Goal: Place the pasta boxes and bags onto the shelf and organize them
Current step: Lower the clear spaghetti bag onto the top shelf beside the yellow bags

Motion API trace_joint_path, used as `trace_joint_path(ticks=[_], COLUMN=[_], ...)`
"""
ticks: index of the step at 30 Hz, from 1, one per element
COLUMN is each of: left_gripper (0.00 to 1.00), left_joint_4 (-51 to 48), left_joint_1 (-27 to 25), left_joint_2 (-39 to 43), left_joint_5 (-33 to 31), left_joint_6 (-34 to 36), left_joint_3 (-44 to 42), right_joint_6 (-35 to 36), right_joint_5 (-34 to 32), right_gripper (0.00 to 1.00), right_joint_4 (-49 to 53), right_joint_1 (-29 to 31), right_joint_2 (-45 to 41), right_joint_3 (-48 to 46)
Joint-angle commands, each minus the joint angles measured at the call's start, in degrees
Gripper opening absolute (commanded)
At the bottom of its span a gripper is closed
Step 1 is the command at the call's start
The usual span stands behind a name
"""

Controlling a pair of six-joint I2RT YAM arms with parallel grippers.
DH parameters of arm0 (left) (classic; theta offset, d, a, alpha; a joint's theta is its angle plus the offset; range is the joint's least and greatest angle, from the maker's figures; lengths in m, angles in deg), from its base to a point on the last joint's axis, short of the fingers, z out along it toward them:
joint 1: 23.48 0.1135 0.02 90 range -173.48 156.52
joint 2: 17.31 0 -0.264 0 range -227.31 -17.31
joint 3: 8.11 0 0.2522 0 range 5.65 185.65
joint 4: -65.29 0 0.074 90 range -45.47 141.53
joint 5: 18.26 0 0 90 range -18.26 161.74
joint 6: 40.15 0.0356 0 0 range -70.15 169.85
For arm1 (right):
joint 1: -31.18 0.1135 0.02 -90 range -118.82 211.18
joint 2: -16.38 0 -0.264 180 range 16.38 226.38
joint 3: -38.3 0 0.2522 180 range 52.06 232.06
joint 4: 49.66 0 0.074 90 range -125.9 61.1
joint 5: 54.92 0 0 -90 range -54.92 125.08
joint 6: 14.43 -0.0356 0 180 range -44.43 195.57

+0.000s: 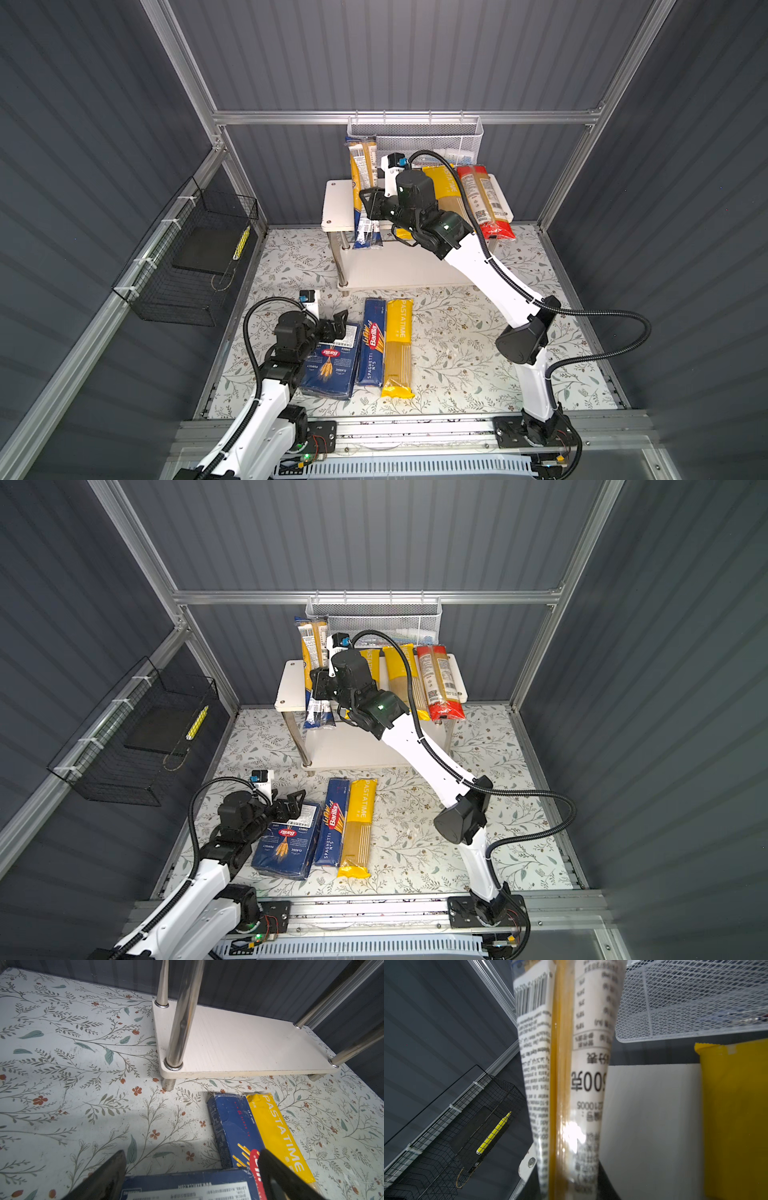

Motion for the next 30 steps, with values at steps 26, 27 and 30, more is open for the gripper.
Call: trace_joint_path(ticks=[26, 27, 30], left_gripper=[1.0, 1.0, 0.99], left_joint_4=[-0.65, -0.67, -0.7], left_joint_1=[-0.26, -0.26, -0.26], left_joint_2=[0.98, 0.96, 0.98], left_joint_5=[0.17, 0.17, 0.16], left_joint_6=[0.96, 0.92, 0.92], left_joint_3=[0.85, 0.92, 0.82], right_joint_6=[-1.32, -0.37, 3.93], right_joint_5=[3.39, 4.46, 7.37], right_gripper=[0.44, 0.44, 0.46], right_joint_4=[-11.33, -10.7, -6.31], right_joint_1=[-0.3, -0.06, 1.13], right_joint_2=[-1.71, -2.16, -4.45], right_joint_3=[1.17, 1.21, 0.8])
